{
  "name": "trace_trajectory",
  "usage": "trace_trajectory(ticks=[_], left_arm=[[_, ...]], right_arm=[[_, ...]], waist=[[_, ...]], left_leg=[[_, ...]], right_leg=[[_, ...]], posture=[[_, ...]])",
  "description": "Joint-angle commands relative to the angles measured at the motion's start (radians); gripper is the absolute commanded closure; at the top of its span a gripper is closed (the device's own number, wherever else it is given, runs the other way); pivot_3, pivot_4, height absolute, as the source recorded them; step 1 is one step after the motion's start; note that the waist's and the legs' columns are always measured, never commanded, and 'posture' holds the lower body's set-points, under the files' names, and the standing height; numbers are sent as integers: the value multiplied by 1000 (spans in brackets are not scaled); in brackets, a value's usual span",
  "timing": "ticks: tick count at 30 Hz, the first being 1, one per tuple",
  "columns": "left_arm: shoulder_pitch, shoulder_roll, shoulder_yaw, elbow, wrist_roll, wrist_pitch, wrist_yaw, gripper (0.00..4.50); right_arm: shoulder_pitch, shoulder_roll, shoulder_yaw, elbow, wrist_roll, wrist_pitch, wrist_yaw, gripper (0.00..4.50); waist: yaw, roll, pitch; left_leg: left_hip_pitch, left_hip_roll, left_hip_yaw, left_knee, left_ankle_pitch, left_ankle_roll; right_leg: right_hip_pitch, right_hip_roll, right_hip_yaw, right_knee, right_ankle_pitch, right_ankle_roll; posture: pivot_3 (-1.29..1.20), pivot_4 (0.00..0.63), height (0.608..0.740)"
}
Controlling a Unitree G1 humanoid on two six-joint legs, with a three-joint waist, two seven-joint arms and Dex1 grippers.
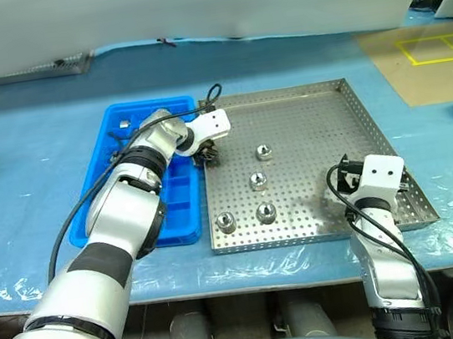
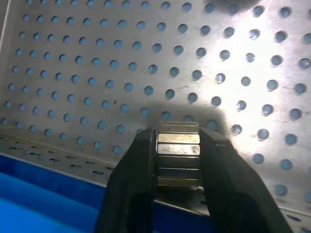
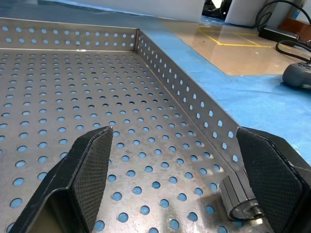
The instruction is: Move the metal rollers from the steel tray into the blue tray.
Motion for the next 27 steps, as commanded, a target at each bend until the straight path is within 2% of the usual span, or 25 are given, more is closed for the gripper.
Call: trace_trajectory(ticks=[1, 4, 11, 16, 21, 27], left_arm=[[-27, 28, 100, -16, -106, -48, -71, 3311], [-40, 40, 138, -24, -145, -21, -117, 3311], [-48, 94, 202, -66, -217, -4, -208, 3311], [-43, 159, 313, -158, -368, 88, -366, 3311], [80, 250, 357, -339, -441, 169, -362, 3311], [353, 341, 432, -745, -549, 379, -244, 3311]], right_arm=[[-5, 10, 8, -19, -15, -26, -12, 292], [-7, 12, 6, -6, -12, -33, -15, 292], [-33, 9, 10, 30, -7, -48, -7, 292], [-69, -10, 14, 34, 14, -53, 33, 292], [-232, -95, 77, -4, 81, -43, 223, 292], [-428, -166, 130, 48, 190, 2, 427, 292]], waist=[[7, 0, 0], [12, 0, 0], [16, 0, 1], [15, 0, 3], [14, 1, 5], [45, 1, 5]], left_leg=[[-4, 0, 0, 0, 0, 0], [-9, 0, 0, 0, 1, 5], [-11, 0, 0, 1, 0, 6], [-10, 1, 0, 1, 1, 4], [-7, 1, 0, 1, 0, 1], [-6, 4, -1, 1, 3, 2]], right_leg=[[-3, 0, 0, 0, 1, -1], [-7, 0, -2, 0, 1, -1], [-8, -1, -3, -1, 0, -1], [-8, -1, -3, 1, 0, -1], [-7, -1, -3, 3, 0, -2], [-7, 0, -6, 10, -3, -8]], posture=[[-113, 150, 740], [-104, 150, 740], [-67, 150, 740], [-17, 150, 740], [78, 150, 740], [249, 150, 740]])
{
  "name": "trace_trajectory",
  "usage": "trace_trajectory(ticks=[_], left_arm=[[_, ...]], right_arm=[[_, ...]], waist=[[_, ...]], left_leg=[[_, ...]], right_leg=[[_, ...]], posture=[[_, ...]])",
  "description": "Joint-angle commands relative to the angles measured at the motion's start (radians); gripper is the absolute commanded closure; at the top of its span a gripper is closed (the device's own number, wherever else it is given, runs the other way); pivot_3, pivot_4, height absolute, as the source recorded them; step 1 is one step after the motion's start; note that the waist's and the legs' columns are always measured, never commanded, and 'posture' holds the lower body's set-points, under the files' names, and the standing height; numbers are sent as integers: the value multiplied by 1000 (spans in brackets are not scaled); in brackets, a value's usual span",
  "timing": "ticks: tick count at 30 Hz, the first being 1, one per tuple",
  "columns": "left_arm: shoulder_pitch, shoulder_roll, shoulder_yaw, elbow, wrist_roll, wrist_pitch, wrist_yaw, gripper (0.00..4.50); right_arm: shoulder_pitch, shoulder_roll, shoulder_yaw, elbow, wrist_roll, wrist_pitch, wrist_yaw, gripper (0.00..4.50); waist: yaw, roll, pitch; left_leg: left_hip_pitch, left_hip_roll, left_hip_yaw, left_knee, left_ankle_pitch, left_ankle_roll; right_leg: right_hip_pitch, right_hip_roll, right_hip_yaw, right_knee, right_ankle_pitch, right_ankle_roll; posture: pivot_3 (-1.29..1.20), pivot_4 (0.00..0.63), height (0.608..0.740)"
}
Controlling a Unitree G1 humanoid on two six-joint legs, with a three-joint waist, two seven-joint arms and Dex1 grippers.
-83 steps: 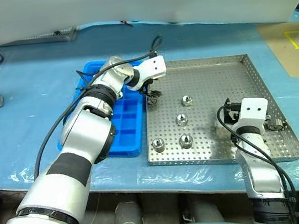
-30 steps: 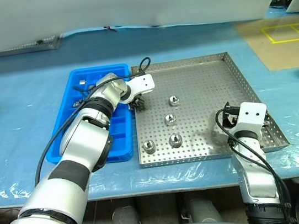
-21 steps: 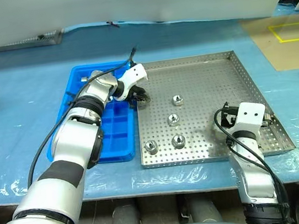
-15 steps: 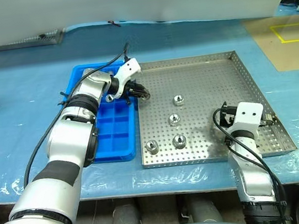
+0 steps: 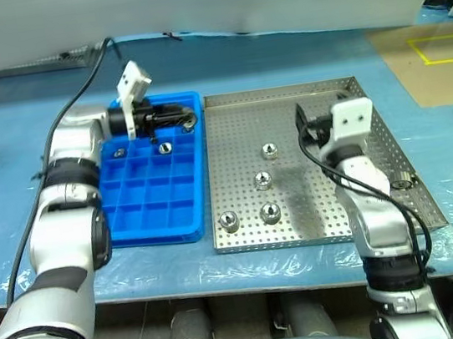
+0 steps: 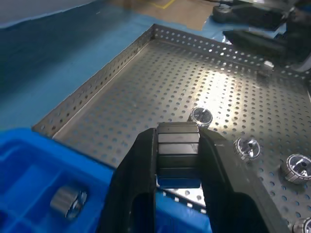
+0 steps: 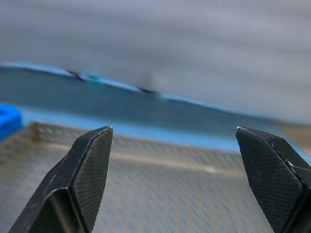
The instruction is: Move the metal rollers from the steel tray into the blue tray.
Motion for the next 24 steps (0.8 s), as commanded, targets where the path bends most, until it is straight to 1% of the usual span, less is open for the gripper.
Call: trace_trajectory(ticks=[1, 3, 7, 9, 11, 13, 16, 17, 20, 24], left_arm=[[126, 62, 83, -287, -95, 135, 92, 3311], [229, 86, 136, -419, -137, 196, 163, 3311], [440, 124, 254, -684, -234, 334, 280, 3311], [511, 126, 286, -772, -273, 376, 330, 3311], [599, 120, 332, -865, -314, 411, 381, 3311], [674, 105, 371, -948, -358, 436, 427, 3311], [733, 68, 415, -998, -399, 439, 522, 3311], [749, 50, 411, -1006, -384, 435, 572, 3311], [776, 2, 368, -1024, -353, 404, 672, 3311], [771, -58, 314, -1031, -380, 382, 719, 3311]], right_arm=[[-85, -14, 39, 0, 88, 29, 128, 292], [-136, -7, 60, 11, 153, 66, 203, 292], [-221, -30, 112, 54, 292, 151, 422, 292], [-239, -56, 117, 70, 344, 186, 509, 292], [-255, -100, 143, 91, 395, 228, 631, 292], [-268, -137, 178, 118, 404, 238, 716, 292], [-289, -143, 214, 161, 383, 214, 759, 292], [-300, -132, 229, 177, 367, 200, 759, 292], [-315, -116, 252, 201, 332, 166, 753, 292], [-313, -114, 245, 188, 341, 180, 754, 292]], waist=[[14, 0, 0], [32, 0, 0], [60, 0, 0], [86, 0, 0], [111, 0, 0], [136, 0, 0], [173, 0, 1], [188, 0, 1], [222, 0, 0], [273, 0, 0]], left_leg=[[-1, 1, 0, 0, 0, 0], [-3, 1, -1, 0, 0, 0], [-6, 1, -2, 1, -2, -3], [-6, 1, -3, 1, -2, -3], [-7, 1, -3, 2, -2, -4], [-7, 0, -4, 3, -2, -4], [-6, 1, -4, 4, -1, -5], [-5, 1, -4, 4, -1, -5], [-2, 1, -5, 4, 0, -7], [-1, 1, -4, 4, 0, -8]], right_leg=[[-1, 0, -1, 0, 0, 0], [-2, 0, -2, 0, 0, -1], [-3, 0, -3, 0, 0, -1], [-3, 0, -4, 0, -1, -1], [-3, 0, -4, 1, -1, -1], [-1, -1, -4, 1, -1, 0], [-1, 0, -4, 2, -1, 0], [-1, 0, -4, 4, -1, 0], [-1, 0, -3, 6, -1, 0], [-1, 0, -1, 8, -1, 1]], posture=[[270, 150, 740], [332, 150, 740], [427, 150, 740], [489, 150, 740], [532, 150, 740], [570, 150, 740], [610, 150, 740], [619, 150, 740], [626, 150, 740], [612, 150, 740]])
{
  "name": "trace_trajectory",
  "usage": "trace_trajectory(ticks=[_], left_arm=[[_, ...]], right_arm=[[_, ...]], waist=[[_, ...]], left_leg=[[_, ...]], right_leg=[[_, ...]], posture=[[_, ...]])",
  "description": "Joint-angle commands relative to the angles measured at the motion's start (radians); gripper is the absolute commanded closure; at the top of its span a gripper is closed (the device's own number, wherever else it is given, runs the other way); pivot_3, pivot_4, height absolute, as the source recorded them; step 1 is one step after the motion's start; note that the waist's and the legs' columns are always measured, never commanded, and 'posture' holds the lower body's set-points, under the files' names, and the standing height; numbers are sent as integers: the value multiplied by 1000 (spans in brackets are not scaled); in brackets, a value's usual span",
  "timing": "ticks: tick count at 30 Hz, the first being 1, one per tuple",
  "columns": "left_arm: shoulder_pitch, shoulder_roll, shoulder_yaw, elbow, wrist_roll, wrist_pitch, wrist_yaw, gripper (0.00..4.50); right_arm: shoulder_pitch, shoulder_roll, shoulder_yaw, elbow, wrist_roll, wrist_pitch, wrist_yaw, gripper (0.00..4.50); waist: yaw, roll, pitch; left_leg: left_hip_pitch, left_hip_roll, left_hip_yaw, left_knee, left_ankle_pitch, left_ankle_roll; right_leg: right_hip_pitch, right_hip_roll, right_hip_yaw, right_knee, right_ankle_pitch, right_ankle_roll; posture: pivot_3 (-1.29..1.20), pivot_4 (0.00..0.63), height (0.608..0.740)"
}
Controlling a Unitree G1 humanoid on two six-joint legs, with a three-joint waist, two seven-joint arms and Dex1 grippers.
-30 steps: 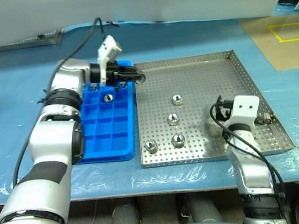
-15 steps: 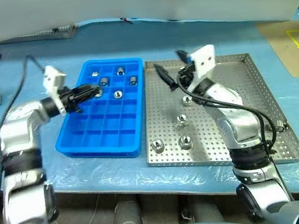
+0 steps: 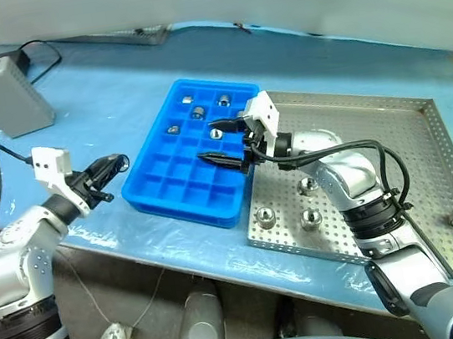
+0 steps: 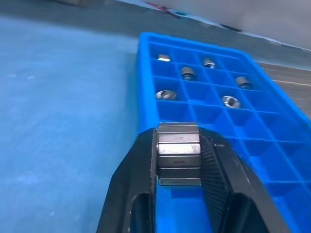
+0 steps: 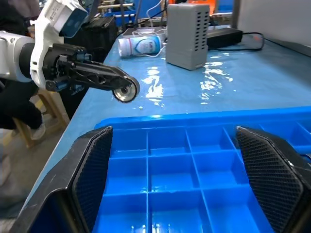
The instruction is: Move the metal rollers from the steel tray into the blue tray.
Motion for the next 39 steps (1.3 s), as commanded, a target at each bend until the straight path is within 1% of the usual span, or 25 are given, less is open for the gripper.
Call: trace_trajectory(ticks=[1, 3, 7, 9, 14, 21, 30, 33, 38, 39], left_arm=[[-14, -33, -54, -41, -22, -40, 29, 3311], [-17, -47, -96, -12, -3, -64, 36, 3311], [-75, -60, -147, 61, 14, -112, 52, 3311], [-98, -59, -156, 85, 13, -122, 57, 3311], [-183, -58, -170, 213, 40, -172, 85, 3311], [-238, -62, -231, 288, 51, -191, 60, 3311], [-275, -64, -253, 362, 64, -180, 69, 3311], [-272, -59, -254, 374, 66, -183, 66, 2665], [-281, -55, -261, 352, 50, -159, 48, 1050], [-288, -54, -260, 359, 51, -161, 50, 1050]], right_arm=[[-15, -1, -13, -41, 12, 1, 3, 292], [-4, -5, -14, -58, 11, 11, -6, 292], [32, -8, -23, -103, 6, 34, -48, 292], [45, -10, -25, -118, 4, 40, -63, 292], [80, -20, -32, -137, -7, 34, -102, 292], [99, -6, -31, -141, -19, 22, -140, 292], [120, -4, -34, -139, -32, 1, -172, 292], [123, -6, -34, -135, -42, -9, -178, 292], [129, -6, -34, -131, -48, -14, -184, 292], [130, -5, -34, -131, -49, -14, -184, 292]], waist=[[25, 0, 0], [45, 0, 0], [59, 0, 0], [65, 0, 0], [62, 0, 0], [60, 0, 0], [34, 0, 0], [20, 0, 0], [11, 0, 0], [10, 0, 0]], left_leg=[[0, 0, 0, 0, 0, 0], [1, 0, 0, 0, 0, 0], [2, 0, 0, 0, 0, -1], [3, -1, 0, 0, 1, -1], [7, -1, 1, 0, 2, -4], [6, -1, 1, 0, 3, -5], [6, -1, 1, 0, 3, -5], [5, -1, 1, 0, 3, -5], [5, -1, 1, 0, 3, -5], [5, -1, 1, 0, 3, -5]], right_leg=[[0, 0, 0, 0, 0, 0], [0, 0, 2, 1, 0, 0], [-1, 1, 3, 3, -1, 2], [-1, 1, 4, 5, -3, 6], [-1, 2, 8, 9, -5, 8], [-2, 3, 9, 10, -5, 8], [-3, 3, 9, 10, -5, 8], [-3, 3, 9, 9, -5, 8], [-3, 3, 9, 9, -5, 8], [-3, 3, 9, 10, -5, 8]], posture=[[594, 150, 740], [580, 150, 740], [533, 150, 740], [513, 150, 740], [484, 150, 740], [449, 150, 740], [424, 150, 740], [421, 150, 740], [416, 150, 740], [416, 150, 740]])
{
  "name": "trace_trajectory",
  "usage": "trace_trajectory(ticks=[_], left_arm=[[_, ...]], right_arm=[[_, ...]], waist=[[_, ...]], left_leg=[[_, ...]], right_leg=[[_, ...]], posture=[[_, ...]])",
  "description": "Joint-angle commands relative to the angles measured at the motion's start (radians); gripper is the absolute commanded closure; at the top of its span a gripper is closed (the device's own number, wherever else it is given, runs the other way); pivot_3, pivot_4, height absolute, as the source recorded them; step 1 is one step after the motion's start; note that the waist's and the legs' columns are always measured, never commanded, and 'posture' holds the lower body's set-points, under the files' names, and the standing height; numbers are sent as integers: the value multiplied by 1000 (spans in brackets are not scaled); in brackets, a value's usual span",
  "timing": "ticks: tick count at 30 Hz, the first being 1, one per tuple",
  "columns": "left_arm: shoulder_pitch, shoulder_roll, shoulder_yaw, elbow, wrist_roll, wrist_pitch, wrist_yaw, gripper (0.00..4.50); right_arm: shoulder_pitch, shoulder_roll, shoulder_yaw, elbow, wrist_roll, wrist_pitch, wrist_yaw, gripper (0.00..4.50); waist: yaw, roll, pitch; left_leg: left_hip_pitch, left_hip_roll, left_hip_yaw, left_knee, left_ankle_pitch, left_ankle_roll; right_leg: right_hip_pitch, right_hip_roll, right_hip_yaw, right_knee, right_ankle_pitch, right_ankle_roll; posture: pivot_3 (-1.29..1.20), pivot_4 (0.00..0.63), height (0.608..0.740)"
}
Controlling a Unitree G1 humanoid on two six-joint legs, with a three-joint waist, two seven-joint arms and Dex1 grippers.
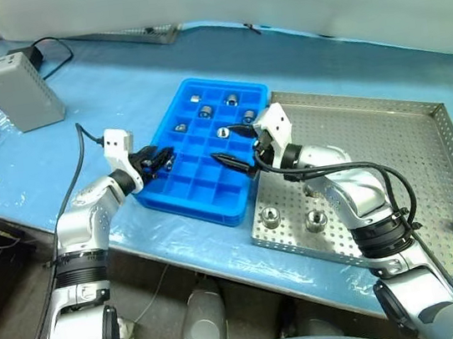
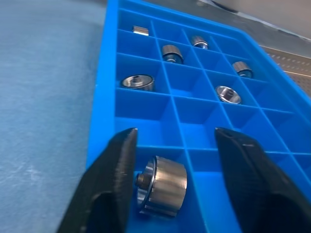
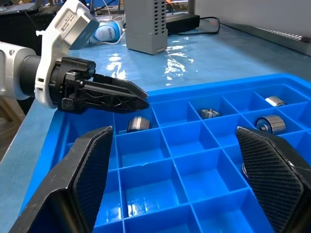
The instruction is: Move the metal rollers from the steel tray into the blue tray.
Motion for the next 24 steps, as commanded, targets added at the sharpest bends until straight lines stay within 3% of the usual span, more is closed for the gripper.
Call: trace_trajectory(ticks=[1, 5, 10, 16, 24], left_arm=[[-32, 19, 14, -15, -7, -6, 0, 1050], [-72, 28, 7, -24, -29, 0, -43, 1050], [-158, 46, -49, -22, -75, 11, -217, 1050], [-442, -35, -181, 359, 52, -180, -388, 1050], [-679, -209, -330, 831, 234, -454, -662, 1050]], right_arm=[[-1, 2, -15, -39, 1, -21, -4, 292], [5, -5, -20, -44, -8, -24, -8, 292], [45, -45, -64, -98, -1, -1, -29, 292], [141, -93, -243, -242, 57, 64, -120, 292], [357, -83, -344, -505, 48, 158, -281, 292]], waist=[[-3, 0, 0], [-5, 0, 0], [-11, 0, 0], [-47, 0, 0], [-167, -1, 0]], left_leg=[[0, 0, 0, 0, 0, 0], [0, 0, 0, 0, 0, 0], [-1, 0, 1, 1, 1, -1], [-1, -1, 1, 4, 1, -1], [-3, -3, 2, 4, -1, 1]], right_leg=[[0, 0, 0, 0, 0, 0], [0, 0, 0, 0, 0, 0], [0, 0, 0, 0, 3, -5], [2, 0, 2, 0, 2, 3], [2, -1, 3, -3, 6, 5]], posture=[[416, 150, 740], [374, 150, 740], [279, 150, 740], [113, 150, 740], [-162, 150, 740]])
